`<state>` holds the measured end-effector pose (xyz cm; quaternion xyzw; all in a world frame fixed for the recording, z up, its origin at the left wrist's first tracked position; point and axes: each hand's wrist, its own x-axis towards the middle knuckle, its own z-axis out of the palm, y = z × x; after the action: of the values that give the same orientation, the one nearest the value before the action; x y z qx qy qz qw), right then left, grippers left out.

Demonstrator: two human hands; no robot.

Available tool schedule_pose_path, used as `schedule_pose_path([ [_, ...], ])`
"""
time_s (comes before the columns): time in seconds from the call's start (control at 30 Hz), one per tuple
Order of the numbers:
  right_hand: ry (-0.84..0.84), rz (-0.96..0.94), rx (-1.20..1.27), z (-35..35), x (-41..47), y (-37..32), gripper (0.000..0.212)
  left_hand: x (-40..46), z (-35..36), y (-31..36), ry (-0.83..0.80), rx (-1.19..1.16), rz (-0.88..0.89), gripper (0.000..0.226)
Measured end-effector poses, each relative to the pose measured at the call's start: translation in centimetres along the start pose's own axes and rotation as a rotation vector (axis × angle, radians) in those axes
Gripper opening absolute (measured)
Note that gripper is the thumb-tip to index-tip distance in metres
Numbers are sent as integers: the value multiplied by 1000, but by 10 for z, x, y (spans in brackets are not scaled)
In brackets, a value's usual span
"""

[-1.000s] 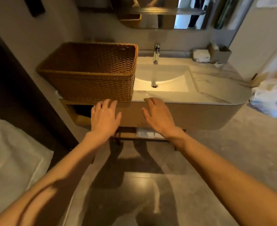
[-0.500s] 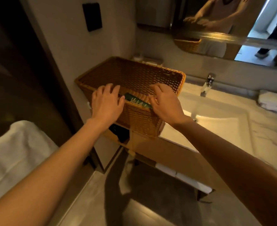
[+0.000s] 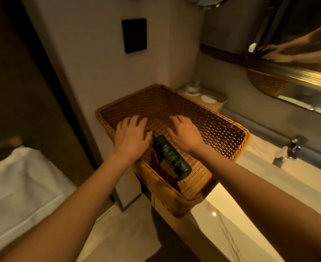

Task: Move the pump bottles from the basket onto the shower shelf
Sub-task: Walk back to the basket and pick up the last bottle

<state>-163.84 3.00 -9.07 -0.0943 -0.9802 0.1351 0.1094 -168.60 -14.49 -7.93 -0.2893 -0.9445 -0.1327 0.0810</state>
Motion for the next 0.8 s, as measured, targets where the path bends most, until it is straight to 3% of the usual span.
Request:
schedule_pose_path([
  [0.17,-238,-7,34,34,31,25,60,10,13,1,-35,36,-142,52],
  [0.47,-615,189,21,92,53,37,76,9,31,-4,-43,103,-224,51],
  [0.67,-672,283,25,99,59,37,69,4,30,-4,-10,106,-248,50],
  [0.8,-611,300,164,83,61,37,60,-3,26,-1,-6,74,-280,50],
])
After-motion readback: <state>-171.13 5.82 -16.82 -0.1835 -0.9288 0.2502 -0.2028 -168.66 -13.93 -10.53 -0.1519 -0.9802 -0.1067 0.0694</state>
